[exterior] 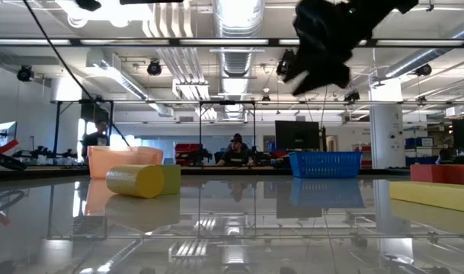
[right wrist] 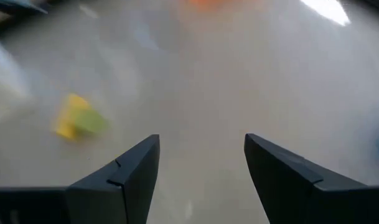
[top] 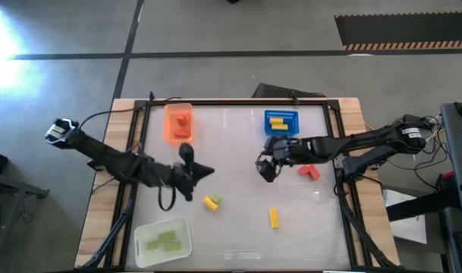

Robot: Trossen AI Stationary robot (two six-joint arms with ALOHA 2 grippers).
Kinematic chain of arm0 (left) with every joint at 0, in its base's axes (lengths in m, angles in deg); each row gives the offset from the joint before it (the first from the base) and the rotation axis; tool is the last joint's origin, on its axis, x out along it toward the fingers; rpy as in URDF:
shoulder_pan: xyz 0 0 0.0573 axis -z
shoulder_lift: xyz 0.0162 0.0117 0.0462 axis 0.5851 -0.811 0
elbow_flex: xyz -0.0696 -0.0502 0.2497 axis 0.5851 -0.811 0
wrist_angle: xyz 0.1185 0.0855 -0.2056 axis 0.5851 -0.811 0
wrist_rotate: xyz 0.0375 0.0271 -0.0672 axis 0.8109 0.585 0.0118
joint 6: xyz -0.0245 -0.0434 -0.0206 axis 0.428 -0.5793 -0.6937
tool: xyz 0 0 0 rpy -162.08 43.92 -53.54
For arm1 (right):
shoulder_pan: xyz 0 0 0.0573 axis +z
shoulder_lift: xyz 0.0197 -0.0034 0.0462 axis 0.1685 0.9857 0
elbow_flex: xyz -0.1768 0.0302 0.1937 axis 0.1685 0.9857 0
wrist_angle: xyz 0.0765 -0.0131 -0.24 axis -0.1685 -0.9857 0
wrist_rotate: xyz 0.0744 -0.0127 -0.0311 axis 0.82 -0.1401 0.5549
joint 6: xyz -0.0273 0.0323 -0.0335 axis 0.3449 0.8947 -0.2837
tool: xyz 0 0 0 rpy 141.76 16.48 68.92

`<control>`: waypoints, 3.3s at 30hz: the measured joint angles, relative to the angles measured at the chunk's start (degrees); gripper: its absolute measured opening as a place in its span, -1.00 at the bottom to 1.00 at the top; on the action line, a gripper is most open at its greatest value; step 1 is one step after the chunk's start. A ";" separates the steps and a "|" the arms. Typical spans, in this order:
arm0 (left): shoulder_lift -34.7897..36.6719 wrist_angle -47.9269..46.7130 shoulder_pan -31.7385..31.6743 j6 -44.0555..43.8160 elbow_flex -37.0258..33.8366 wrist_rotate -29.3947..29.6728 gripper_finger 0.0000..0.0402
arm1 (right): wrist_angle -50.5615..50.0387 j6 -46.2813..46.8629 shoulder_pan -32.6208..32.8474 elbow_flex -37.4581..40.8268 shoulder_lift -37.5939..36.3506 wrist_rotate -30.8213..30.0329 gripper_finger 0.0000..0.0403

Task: Sort & place blocks by color
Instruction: Put the orange wooden block into the orange bin

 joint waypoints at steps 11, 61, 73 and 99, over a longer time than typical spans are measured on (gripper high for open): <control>8.79 11.61 -2.25 1.57 -8.16 -0.07 -1.00 | -45.69 35.22 -0.02 -2.37 0.00 0.14 0.11; 9.13 12.19 -2.22 1.44 -10.47 0.29 -1.00 | -40.08 24.99 0.00 -1.15 19.82 6.82 -0.38; 9.13 12.23 -2.22 1.44 -10.47 0.26 -1.00 | -41.00 13.19 -0.28 -1.15 18.18 10.21 -0.29; 9.13 12.10 -2.20 1.47 -10.51 0.24 -1.00 | -43.46 -15.66 3.08 0.81 13.77 12.10 0.22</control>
